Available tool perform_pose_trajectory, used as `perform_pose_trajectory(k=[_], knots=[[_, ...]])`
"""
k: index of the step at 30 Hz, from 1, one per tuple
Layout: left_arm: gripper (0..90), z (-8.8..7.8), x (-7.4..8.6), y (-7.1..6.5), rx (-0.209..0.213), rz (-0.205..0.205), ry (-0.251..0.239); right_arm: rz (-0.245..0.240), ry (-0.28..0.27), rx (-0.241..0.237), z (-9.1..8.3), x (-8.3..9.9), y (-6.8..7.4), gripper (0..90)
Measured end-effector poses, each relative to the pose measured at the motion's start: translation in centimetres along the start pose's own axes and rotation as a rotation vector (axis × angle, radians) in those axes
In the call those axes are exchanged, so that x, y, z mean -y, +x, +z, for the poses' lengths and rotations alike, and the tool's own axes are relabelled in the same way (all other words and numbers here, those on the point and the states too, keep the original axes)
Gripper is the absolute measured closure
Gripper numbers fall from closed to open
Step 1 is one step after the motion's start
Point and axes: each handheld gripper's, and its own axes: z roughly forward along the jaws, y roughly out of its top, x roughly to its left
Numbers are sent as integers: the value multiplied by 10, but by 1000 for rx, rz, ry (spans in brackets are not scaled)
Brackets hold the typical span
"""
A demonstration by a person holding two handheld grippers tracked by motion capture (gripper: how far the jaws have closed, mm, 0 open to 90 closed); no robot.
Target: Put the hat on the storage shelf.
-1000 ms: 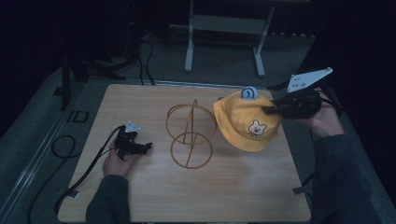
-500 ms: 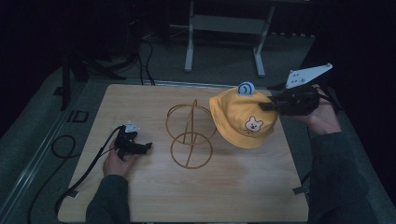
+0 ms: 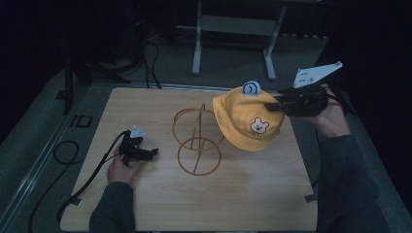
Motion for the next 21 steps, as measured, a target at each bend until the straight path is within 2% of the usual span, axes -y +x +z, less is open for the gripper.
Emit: perform_pose_trajectory(k=[21], knots=[[95, 0, 0, 0, 0, 0, -1, -29, -20, -18, 11, -20, 5, 754]])
